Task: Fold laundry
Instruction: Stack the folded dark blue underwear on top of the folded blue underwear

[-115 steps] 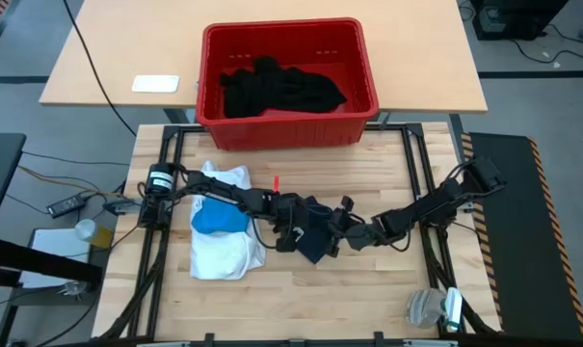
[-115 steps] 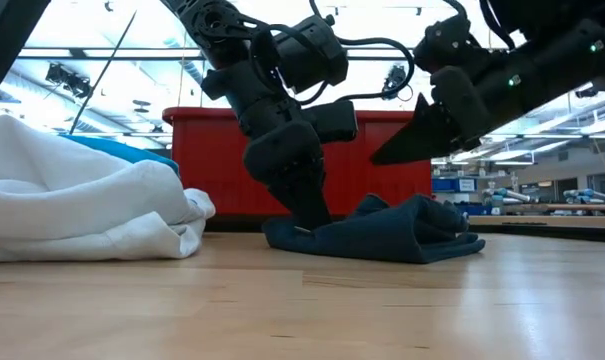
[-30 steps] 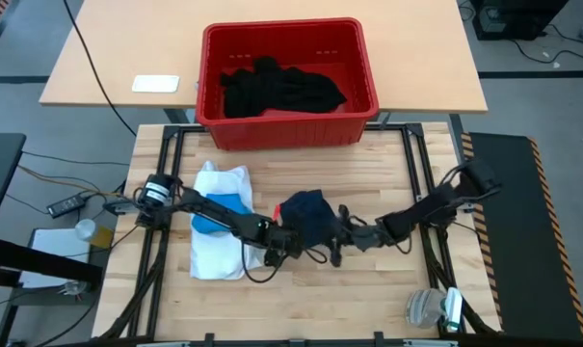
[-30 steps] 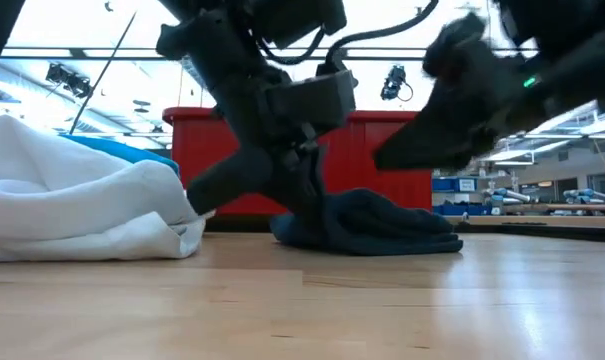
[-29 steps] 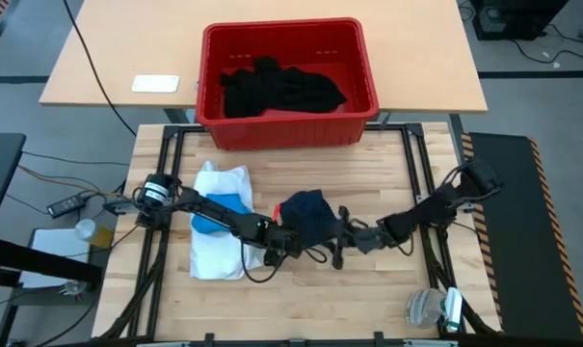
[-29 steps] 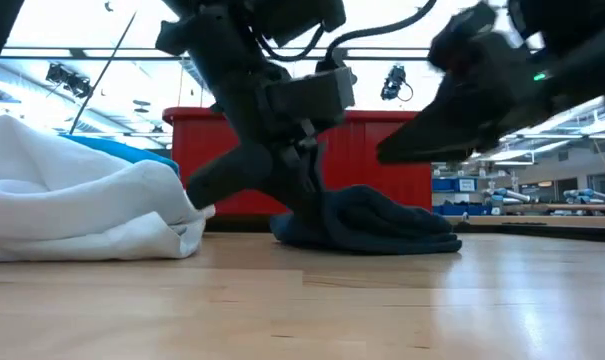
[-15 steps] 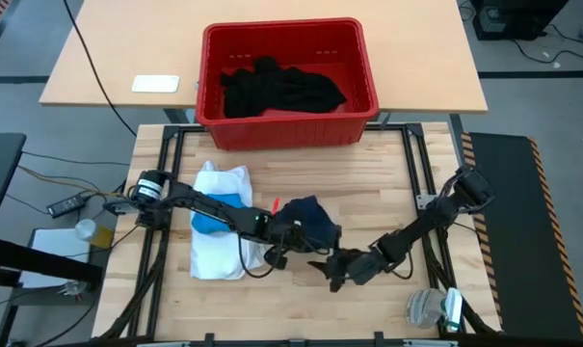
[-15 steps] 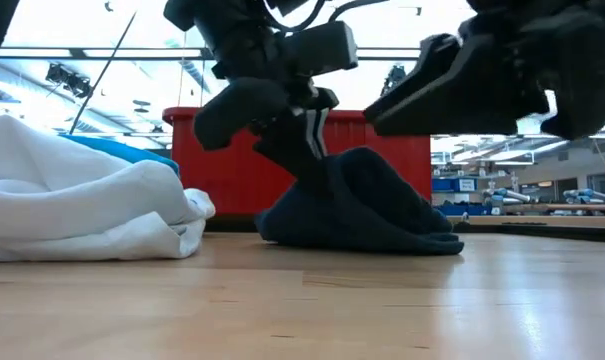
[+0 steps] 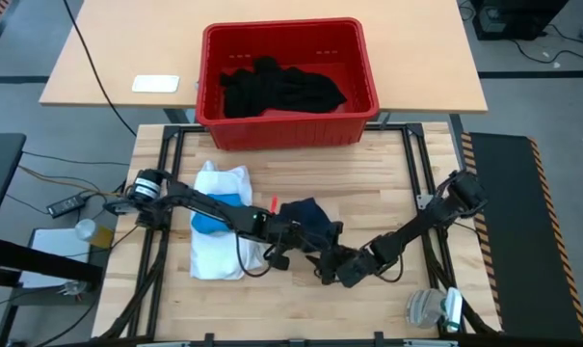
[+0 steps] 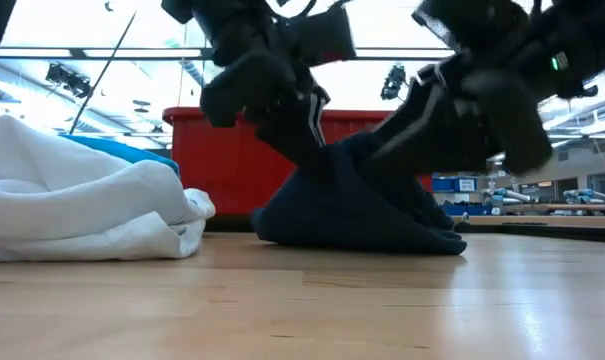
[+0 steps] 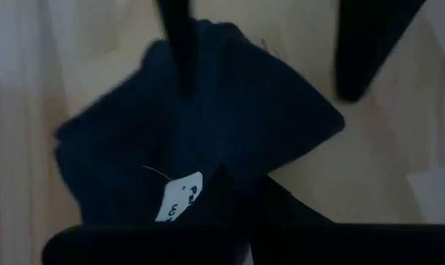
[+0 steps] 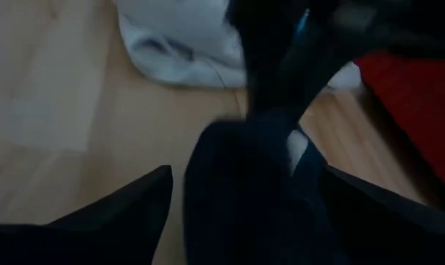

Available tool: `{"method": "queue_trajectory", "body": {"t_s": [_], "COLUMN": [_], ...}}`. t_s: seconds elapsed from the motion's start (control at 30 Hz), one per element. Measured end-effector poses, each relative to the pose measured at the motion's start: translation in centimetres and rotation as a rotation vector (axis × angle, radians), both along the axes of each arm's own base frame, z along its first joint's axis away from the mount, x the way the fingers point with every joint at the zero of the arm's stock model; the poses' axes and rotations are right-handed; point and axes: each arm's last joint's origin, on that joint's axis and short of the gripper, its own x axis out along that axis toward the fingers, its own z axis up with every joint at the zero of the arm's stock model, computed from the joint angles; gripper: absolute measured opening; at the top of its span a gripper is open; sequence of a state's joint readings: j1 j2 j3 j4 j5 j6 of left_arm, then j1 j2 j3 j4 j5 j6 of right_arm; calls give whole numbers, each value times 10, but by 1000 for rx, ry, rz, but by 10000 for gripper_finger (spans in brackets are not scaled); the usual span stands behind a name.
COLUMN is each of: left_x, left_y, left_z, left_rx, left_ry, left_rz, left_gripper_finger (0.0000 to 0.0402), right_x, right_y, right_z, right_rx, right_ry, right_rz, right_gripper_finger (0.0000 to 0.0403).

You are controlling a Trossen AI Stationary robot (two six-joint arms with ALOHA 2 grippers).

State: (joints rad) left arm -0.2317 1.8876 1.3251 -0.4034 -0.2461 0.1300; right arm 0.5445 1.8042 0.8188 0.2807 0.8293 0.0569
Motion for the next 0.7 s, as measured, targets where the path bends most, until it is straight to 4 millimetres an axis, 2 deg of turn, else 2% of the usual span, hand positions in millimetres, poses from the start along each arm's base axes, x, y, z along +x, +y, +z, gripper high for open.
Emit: {"method": "queue_trajectory", "body": {"t_s": [0.2,0.47,0.57,0.7], "left_x": [-3,-5,-6,-7], "left_y": [1,-5,-11,-16], "left_z": [14,14,15,15], "left_rx": [-30,-41,-46,-47], "left_ry": [-42,-43,-46,-43], "left_rz": [27,26,-15,-41], "left_gripper_finger": [13,13,13,18], "right_x": [4,4,7,9], "right_y": [7,-1,-6,-9], "right_z": [-20,-27,-28,-29], "right_rx": [-109,-120,-106,-68], "right_ry": [-24,-27,-1,14], "right_rz": [-28,-119,-106,-92], "right_gripper_finger": [345,340,311,220]}}
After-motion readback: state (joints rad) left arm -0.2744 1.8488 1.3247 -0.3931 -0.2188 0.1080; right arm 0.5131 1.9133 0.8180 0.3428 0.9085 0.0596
